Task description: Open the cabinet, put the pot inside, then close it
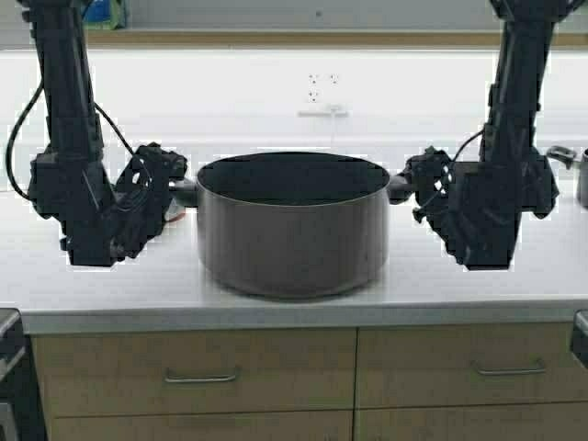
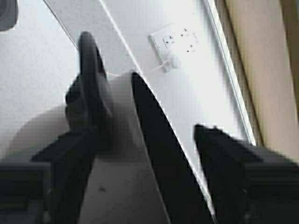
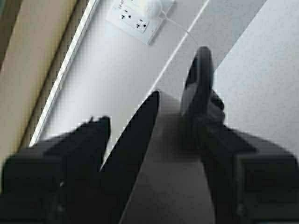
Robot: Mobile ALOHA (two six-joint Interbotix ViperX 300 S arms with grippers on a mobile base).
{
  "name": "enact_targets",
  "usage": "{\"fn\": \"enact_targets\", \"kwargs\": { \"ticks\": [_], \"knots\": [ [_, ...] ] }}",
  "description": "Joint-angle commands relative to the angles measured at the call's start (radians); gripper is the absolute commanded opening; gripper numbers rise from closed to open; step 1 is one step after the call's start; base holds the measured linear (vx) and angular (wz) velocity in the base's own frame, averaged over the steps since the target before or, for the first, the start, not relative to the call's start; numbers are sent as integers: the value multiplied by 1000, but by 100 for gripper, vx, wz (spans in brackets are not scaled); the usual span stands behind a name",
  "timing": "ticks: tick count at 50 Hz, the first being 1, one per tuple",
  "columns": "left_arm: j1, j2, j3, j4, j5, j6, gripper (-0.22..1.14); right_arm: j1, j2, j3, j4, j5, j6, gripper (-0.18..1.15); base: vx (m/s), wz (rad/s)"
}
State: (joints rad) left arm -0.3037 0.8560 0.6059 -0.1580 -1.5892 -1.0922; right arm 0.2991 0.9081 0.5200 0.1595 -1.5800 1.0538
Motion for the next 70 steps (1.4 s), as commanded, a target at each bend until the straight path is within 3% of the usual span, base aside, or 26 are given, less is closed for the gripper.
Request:
{"fn": "enact_targets", "kwargs": {
  "ticks": [1, 16, 41, 48, 54, 59, 64, 66, 70],
  "knots": [
    [20, 15, -124, 11, 78, 2, 95, -51, 20, -104, -37, 51, 26, 90, 1, 5],
    [31, 78, -213, 23, 138, 3, 94, -97, 98, -244, -72, 104, 57, 90, 1, 3],
    [31, 89, -267, 17, 218, 3, 94, -97, 138, -282, -84, 104, 115, 89, 0, 1],
    [31, 89, -295, 25, 264, 3, 90, -98, 141, -293, -83, 104, 115, 73, 0, 0],
    [31, 94, -298, 29, 291, 2, 69, -97, 144, -296, -83, 100, 109, 31, 0, 0],
    [31, 100, -287, 25, 299, 0, 30, -97, 146, -295, -81, 86, 109, -3, 0, 0],
    [31, 101, -273, 14, 299, 0, -10, -97, 144, -291, -75, 81, 109, 3, 0, 0],
    [31, 101, -268, 9, 299, 3, -12, -97, 144, -288, -75, 78, 109, 9, 0, 0],
    [31, 97, -249, -3, 296, 5, 2, -97, 137, -278, -75, 69, 109, 9, 0, 0]
  ]
}}
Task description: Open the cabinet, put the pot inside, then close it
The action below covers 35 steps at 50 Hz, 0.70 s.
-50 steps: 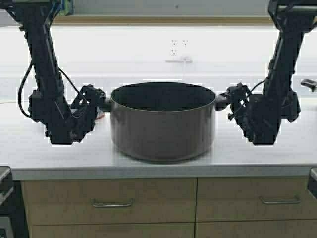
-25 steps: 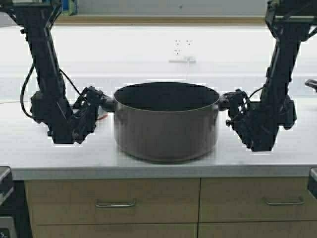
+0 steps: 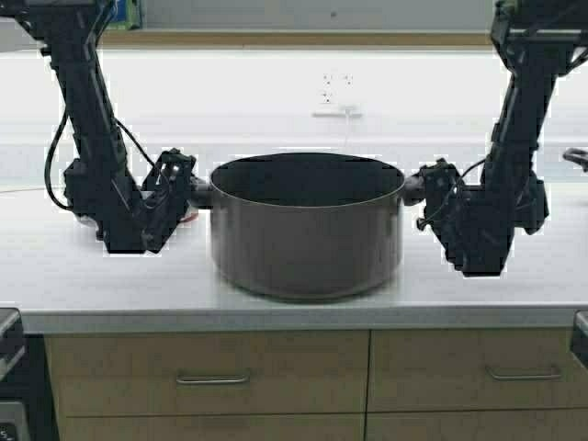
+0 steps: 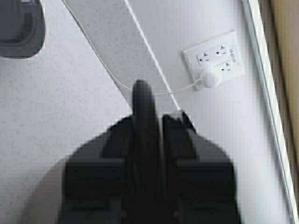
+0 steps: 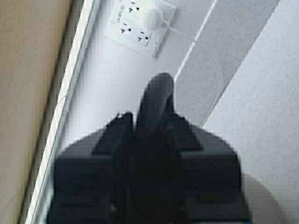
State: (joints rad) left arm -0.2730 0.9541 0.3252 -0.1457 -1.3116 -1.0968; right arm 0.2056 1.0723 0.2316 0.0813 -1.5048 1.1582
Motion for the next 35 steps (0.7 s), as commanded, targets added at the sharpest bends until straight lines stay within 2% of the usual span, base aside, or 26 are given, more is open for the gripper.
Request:
{"fn": "enact_targets", "kwargs": {
  "ticks": [1, 17, 35],
  "knots": [
    [0, -5, 37, -15, 14, 9, 5, -3, -29, 15, 5, -11, 5, 8, 0, 0],
    [-2, -64, 114, -17, -63, 14, 1, 3, -63, 58, 0, -51, 5, 8, 0, 0],
    [-26, -152, 213, -17, -123, 52, 1, 41, -110, 164, 0, -130, 8, 8, 0, 0]
  ]
}}
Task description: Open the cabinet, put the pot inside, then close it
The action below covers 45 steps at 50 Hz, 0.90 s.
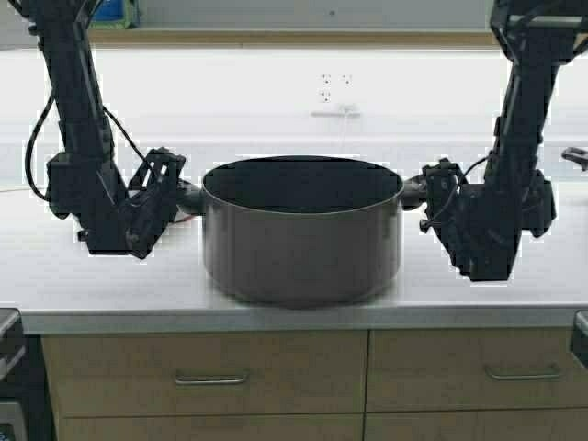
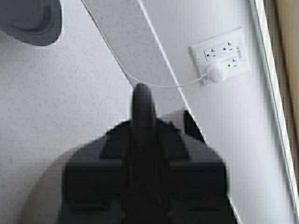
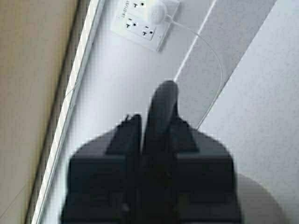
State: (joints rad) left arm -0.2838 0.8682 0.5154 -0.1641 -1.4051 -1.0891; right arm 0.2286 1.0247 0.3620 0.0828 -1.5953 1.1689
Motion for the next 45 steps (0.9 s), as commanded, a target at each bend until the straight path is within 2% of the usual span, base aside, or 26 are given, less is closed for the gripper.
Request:
{"fn": "enact_targets", "kwargs": {
  "ticks": [1, 13, 45],
  "knots": [
    [-18, -74, 29, 2, -32, 48, 1, 20, -69, 44, -2, -43, -3, 8, 0, 0],
    [-48, -156, 106, -3, -60, 61, 1, 32, -149, 160, -2, -84, -12, 8, 0, 0],
    [-104, -382, 247, -21, -60, 61, 2, 75, -382, 328, -5, -92, -14, 8, 0, 0]
  ]
}}
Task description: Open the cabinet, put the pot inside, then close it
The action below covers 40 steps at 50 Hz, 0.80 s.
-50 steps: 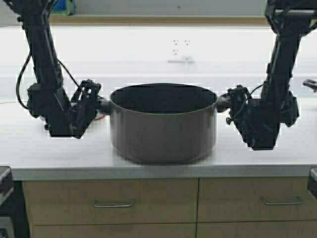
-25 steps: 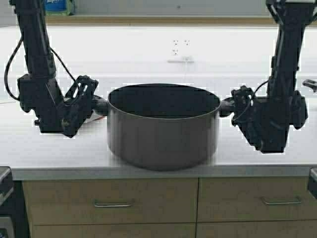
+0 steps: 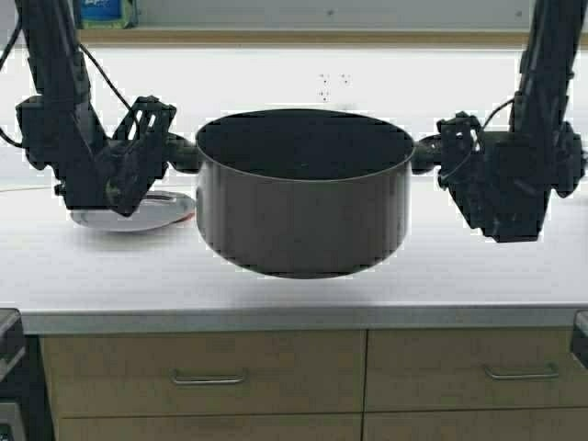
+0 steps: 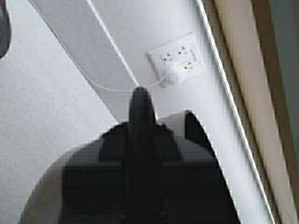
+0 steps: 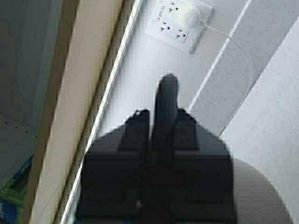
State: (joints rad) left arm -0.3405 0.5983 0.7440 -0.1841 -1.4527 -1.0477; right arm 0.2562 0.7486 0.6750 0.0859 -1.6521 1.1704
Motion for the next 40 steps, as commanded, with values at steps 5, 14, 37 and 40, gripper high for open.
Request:
{"fn": "enact_targets", "kwargs": {
  "ticks": [5, 14, 37, 40],
  "knots": [
    [-58, -155, 52, -14, -2, 21, 2, 64, -153, 55, -6, -35, -17, 8, 0, 0],
    [-78, -224, 106, -35, 15, 20, 2, 87, -229, 123, 2, -29, -14, 8, 0, 0],
    [-176, -439, 164, -107, 155, 37, 2, 173, -442, 261, 78, 40, -15, 8, 0, -1],
    [-192, -472, 176, -118, 167, 58, 2, 179, -468, 276, 78, 41, -14, 8, 2, -3]
  ]
}}
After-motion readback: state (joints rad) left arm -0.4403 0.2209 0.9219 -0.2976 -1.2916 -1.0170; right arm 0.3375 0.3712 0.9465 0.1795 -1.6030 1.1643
